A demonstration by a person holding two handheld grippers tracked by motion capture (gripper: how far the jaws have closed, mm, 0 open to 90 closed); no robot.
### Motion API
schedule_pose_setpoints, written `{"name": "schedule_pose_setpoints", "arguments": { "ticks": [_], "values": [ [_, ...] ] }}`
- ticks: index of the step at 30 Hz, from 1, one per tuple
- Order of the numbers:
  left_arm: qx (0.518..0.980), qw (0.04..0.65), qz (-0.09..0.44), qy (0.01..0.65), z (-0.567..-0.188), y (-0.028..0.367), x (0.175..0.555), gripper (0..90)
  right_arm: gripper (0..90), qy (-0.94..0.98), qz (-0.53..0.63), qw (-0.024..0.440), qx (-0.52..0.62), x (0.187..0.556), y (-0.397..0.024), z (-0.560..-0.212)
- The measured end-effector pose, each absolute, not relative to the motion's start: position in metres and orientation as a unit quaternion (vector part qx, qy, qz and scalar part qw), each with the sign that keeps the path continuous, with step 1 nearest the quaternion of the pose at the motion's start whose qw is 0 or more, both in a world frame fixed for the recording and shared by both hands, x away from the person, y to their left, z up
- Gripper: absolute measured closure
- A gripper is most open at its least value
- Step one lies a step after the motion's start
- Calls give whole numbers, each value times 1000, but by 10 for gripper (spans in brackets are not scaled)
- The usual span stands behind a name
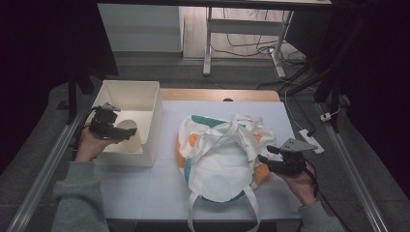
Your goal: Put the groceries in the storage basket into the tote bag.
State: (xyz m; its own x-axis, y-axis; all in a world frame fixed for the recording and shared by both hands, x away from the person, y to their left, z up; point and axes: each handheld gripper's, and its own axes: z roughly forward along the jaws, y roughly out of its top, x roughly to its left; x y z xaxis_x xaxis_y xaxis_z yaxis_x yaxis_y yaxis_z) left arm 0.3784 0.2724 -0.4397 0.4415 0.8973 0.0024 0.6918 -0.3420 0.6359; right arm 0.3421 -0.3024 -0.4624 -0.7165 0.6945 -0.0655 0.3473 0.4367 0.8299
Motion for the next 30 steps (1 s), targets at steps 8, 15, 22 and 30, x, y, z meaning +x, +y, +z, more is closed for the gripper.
{"name": "schedule_pose_setpoints", "arguments": {
  "ticks": [8,15,22,30],
  "values": [
    [808,274,151,500,-450,269,389,42,455,824,423,202,317,342,-302,-464],
    [813,247,132,511,-463,265,401,58,454,826,421,197,318,343,-300,-466],
    [809,248,126,518,-466,264,408,162,454,827,421,197,318,343,-300,-466],
    [809,256,116,517,-467,268,409,191,454,826,421,198,318,343,-301,-466]
  ]
}}
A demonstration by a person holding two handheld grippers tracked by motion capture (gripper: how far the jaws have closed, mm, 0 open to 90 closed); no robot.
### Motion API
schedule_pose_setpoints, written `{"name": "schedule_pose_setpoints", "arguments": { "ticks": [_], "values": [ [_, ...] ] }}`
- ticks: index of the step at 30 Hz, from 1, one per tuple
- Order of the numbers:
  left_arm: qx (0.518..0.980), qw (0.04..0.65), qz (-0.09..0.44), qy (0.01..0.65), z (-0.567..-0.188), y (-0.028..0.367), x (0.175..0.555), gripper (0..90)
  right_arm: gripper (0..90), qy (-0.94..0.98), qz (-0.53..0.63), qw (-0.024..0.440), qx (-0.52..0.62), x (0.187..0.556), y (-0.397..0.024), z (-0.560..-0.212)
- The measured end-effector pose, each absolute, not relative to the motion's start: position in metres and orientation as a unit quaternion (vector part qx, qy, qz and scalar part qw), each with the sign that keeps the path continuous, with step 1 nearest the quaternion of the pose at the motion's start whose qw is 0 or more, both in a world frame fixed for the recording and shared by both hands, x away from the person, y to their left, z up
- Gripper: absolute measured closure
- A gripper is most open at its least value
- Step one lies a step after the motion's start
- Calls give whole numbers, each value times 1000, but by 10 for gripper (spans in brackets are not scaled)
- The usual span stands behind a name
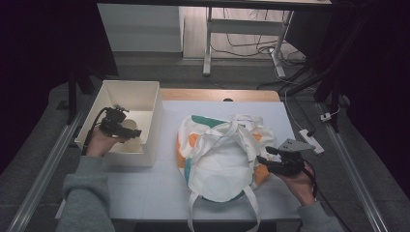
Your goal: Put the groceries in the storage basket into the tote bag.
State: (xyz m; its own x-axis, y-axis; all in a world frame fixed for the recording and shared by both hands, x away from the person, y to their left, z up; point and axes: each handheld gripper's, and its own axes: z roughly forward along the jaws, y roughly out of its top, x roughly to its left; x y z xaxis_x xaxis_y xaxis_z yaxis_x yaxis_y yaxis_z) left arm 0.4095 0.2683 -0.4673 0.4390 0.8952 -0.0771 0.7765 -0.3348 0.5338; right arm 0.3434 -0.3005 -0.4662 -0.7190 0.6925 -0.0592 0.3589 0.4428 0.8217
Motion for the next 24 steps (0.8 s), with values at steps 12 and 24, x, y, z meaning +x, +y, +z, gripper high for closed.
{"name": "schedule_pose_setpoints", "arguments": {
  "ticks": [12,24],
  "values": [
    [801,266,122,523,-464,275,407,195,454,825,420,201,320,343,-302,-465],
    [789,297,150,517,-445,276,396,194,454,824,419,203,323,343,-302,-465]
  ]
}}
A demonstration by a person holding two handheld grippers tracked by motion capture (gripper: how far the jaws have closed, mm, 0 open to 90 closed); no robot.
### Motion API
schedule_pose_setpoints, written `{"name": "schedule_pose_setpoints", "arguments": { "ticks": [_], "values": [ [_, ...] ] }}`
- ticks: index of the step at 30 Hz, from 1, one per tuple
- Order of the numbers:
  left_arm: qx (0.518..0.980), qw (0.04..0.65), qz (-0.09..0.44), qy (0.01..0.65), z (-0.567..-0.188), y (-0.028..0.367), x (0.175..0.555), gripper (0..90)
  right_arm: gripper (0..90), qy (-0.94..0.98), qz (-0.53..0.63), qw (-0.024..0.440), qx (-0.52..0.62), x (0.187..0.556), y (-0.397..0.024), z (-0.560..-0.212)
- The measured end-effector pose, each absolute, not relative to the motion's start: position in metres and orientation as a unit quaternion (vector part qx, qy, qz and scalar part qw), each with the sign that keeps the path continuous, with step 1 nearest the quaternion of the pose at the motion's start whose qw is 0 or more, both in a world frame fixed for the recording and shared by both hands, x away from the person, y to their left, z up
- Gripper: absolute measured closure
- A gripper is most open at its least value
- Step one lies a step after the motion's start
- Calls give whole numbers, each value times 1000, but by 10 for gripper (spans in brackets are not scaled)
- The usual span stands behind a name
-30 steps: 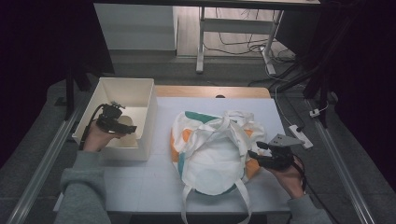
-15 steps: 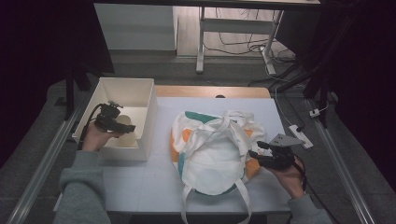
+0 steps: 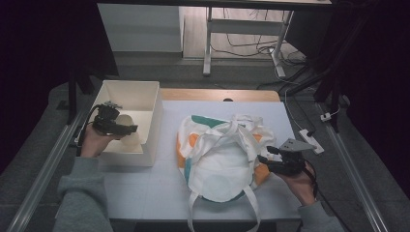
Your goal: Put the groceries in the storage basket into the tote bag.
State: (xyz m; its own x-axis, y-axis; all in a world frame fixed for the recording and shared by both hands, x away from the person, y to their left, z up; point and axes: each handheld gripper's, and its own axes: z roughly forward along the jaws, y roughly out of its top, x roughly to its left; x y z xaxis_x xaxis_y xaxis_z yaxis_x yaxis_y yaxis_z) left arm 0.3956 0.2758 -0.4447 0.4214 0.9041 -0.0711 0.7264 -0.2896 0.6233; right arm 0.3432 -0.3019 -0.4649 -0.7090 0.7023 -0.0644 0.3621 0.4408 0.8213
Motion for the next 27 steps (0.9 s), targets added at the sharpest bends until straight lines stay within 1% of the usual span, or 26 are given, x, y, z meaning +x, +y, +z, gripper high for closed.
{"name": "schedule_pose_setpoints", "arguments": {
  "ticks": [10,27],
  "values": [
    [770,336,177,512,-428,275,386,194,454,823,421,205,320,343,-302,-464],
    [732,437,185,489,-397,279,364,194,445,822,425,208,318,342,-303,-462]
  ]
}}
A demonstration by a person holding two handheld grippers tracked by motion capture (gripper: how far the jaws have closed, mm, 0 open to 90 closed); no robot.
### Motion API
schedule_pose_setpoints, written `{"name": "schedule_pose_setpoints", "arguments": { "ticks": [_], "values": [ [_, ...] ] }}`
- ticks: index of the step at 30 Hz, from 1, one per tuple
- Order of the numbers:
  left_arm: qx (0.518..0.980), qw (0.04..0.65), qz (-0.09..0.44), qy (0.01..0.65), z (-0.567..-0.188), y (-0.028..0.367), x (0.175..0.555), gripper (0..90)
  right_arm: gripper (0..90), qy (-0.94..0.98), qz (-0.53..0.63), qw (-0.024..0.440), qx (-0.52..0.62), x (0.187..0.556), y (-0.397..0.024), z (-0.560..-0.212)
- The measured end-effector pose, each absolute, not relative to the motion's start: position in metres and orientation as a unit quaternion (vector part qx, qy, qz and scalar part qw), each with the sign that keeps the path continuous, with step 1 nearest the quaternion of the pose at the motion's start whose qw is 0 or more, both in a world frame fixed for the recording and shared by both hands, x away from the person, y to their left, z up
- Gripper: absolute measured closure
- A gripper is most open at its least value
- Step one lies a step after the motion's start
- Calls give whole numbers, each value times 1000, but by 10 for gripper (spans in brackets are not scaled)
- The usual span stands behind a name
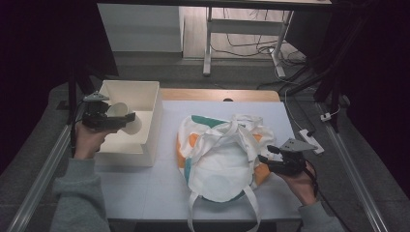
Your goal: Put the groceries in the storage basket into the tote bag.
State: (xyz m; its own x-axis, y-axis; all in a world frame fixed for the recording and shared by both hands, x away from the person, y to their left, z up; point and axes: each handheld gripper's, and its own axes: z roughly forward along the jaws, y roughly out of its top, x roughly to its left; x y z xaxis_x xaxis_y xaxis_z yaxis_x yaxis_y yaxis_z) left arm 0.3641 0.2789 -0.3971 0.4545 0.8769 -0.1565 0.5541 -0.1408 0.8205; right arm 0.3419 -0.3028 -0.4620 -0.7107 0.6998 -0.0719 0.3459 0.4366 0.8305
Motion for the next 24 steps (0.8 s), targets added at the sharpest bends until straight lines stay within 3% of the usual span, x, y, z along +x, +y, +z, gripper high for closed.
{"name": "schedule_pose_setpoints", "arguments": {
  "ticks": [24],
  "values": [
    [715,524,188,422,-365,258,339,194,426,822,424,209,318,342,-303,-462]
  ]
}}
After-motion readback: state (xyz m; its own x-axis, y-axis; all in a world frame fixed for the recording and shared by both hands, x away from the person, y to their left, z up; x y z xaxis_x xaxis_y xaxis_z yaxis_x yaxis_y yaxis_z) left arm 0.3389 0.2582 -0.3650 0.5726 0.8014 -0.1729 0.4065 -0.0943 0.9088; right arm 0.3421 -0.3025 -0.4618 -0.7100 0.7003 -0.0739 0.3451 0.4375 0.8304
